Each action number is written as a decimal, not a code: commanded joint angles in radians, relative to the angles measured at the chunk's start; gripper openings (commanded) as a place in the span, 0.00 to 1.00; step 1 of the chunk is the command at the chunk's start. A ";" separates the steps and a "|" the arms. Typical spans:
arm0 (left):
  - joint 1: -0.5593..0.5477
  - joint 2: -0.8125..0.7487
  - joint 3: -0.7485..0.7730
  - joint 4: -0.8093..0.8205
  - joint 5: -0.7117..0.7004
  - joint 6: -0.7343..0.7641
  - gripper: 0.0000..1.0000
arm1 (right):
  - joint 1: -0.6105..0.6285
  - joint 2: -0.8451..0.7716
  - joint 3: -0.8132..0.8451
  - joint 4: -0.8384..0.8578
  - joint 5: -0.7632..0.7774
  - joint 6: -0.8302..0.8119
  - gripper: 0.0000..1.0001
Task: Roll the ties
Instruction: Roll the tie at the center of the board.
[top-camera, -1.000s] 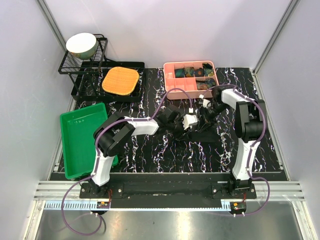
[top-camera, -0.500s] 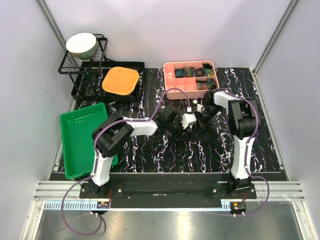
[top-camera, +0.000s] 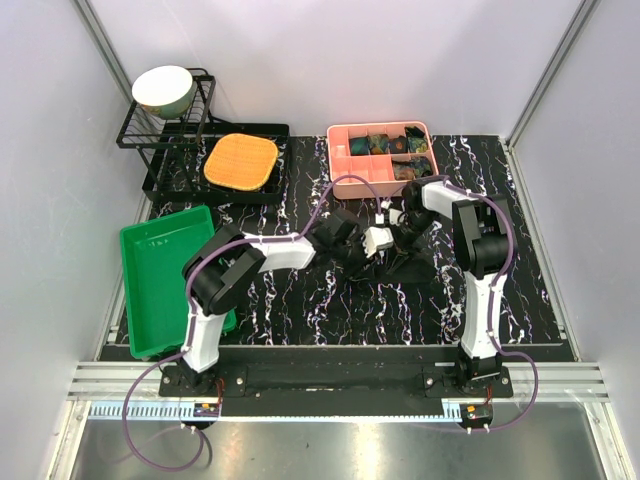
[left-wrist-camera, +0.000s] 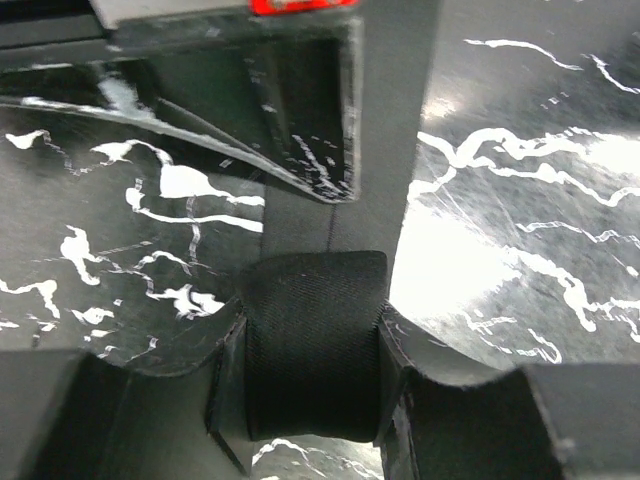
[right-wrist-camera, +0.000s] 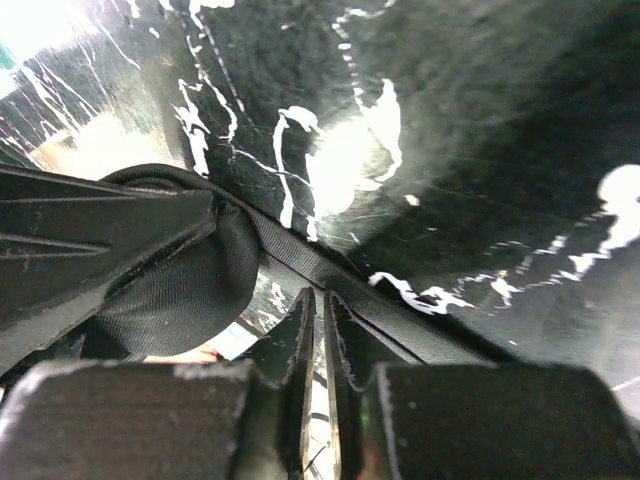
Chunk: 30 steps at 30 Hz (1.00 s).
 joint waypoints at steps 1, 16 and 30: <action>0.005 -0.077 -0.050 0.038 0.091 0.068 0.13 | 0.027 0.037 0.013 0.049 0.128 -0.025 0.14; -0.015 -0.051 -0.082 -0.209 -0.062 0.266 0.12 | 0.031 0.055 0.030 0.054 0.142 -0.002 0.17; -0.041 0.074 0.054 -0.450 -0.284 0.199 0.12 | -0.108 0.014 0.281 -0.170 -0.320 -0.067 0.62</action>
